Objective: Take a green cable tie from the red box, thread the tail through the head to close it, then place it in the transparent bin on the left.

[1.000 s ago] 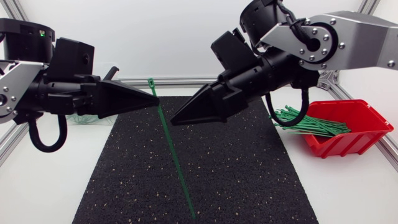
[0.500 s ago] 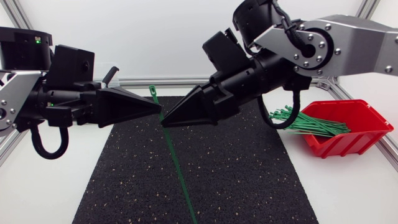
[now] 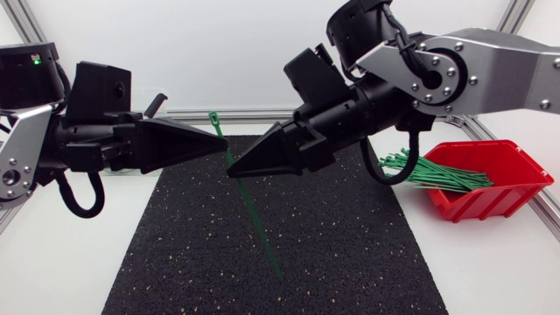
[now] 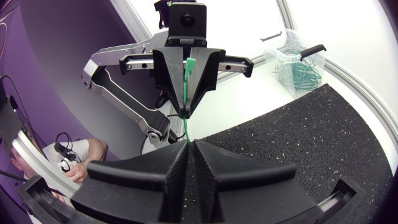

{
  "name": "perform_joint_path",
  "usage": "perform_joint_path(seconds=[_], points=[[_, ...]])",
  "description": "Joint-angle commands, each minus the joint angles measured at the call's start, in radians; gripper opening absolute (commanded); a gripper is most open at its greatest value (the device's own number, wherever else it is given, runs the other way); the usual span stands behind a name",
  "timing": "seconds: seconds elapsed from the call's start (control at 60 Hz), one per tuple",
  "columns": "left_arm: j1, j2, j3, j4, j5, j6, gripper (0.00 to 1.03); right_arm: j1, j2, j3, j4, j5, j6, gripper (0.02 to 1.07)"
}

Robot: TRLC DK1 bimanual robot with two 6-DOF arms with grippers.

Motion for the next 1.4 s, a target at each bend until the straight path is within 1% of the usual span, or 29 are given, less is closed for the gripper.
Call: perform_joint_path(seconds=[0.0, 0.267, 0.3, 0.317, 0.4, 0.433, 0.567, 0.617, 0.783, 0.983, 1.117, 1.383], points=[[0.002, 0.006, -0.029, 0.039, 0.009, -0.063, 0.04, 0.003, -0.025, -0.031, 0.017, -0.003, 0.023, 0.08], [-0.001, 0.020, -0.029, 0.053, 0.004, -0.077, 0.04, 0.003, -0.034, -0.053, 0.034, -0.009, 0.032, 0.08], [-0.001, 0.022, -0.029, 0.058, 0.003, -0.080, 0.04, 0.003, -0.034, -0.060, 0.054, -0.012, 0.047, 0.08], [0.000, 0.022, -0.030, 0.059, 0.003, -0.081, 0.06, 0.003, -0.034, -0.062, 0.060, -0.013, 0.053, 0.08], [-0.001, 0.022, -0.032, 0.065, 0.001, -0.090, 0.08, 0.003, -0.033, -0.066, 0.077, -0.013, 0.069, 0.08], [0.000, 0.022, -0.032, 0.065, 0.001, -0.093, 0.11, 0.005, -0.031, -0.068, 0.082, -0.013, 0.073, 0.08], [0.000, 0.022, -0.030, 0.067, -0.003, -0.100, 0.14, 0.006, -0.025, -0.079, 0.109, -0.013, 0.098, 0.08], [0.002, 0.022, -0.030, 0.065, -0.009, -0.101, 0.18, 0.008, -0.023, -0.083, 0.129, -0.013, 0.115, 0.08], [-0.001, 0.029, -0.032, 0.068, -0.023, -0.104, 0.18, 0.006, -0.020, -0.093, 0.144, -0.015, 0.128, 0.08], [0.000, 0.043, -0.033, 0.111, -0.029, -0.144, 0.18, -0.005, -0.026, -0.131, 0.260, -0.029, 0.224, 0.08], [0.002, 0.052, -0.027, 0.121, -0.034, -0.158, 0.18, -0.014, -0.028, -0.142, 0.283, -0.036, 0.245, 0.08], [0.008, 0.065, -0.027, 0.177, -0.048, -0.213, 0.18, -0.035, -0.028, -0.174, 0.361, -0.043, 0.311, 0.08]])
